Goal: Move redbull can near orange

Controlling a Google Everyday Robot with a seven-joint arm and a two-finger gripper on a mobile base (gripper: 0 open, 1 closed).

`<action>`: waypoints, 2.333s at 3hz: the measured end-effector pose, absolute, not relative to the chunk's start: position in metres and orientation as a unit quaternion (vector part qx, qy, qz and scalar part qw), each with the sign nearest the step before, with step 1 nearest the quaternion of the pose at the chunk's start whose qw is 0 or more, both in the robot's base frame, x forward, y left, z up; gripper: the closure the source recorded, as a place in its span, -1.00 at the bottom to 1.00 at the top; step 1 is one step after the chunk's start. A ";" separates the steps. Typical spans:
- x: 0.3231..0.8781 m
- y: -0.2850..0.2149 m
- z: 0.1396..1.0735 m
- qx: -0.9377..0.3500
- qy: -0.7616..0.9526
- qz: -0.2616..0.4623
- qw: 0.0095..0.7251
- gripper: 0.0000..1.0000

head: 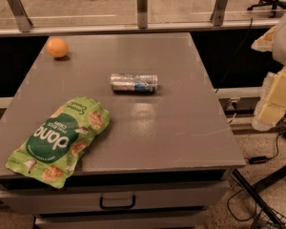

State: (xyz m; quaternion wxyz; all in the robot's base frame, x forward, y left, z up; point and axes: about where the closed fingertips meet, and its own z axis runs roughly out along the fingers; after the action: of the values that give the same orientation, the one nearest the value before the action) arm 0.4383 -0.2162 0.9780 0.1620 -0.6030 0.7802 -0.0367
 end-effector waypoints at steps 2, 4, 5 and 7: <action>0.455 -0.212 0.974 -0.592 0.789 -0.042 0.157 -1.00; 0.535 -0.179 0.944 -0.583 0.798 -0.034 0.151 -1.00; 0.569 -0.139 0.923 -0.607 0.781 -0.011 0.149 -1.00; 0.603 -0.087 0.896 -0.638 0.756 0.013 0.144 -1.00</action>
Offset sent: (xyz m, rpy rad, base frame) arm 0.0499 0.0094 -0.0168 -0.0350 0.0347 -0.0927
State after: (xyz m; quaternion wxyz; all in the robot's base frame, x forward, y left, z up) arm 0.6032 -0.0872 0.8955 0.1445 -0.6378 0.7564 0.0132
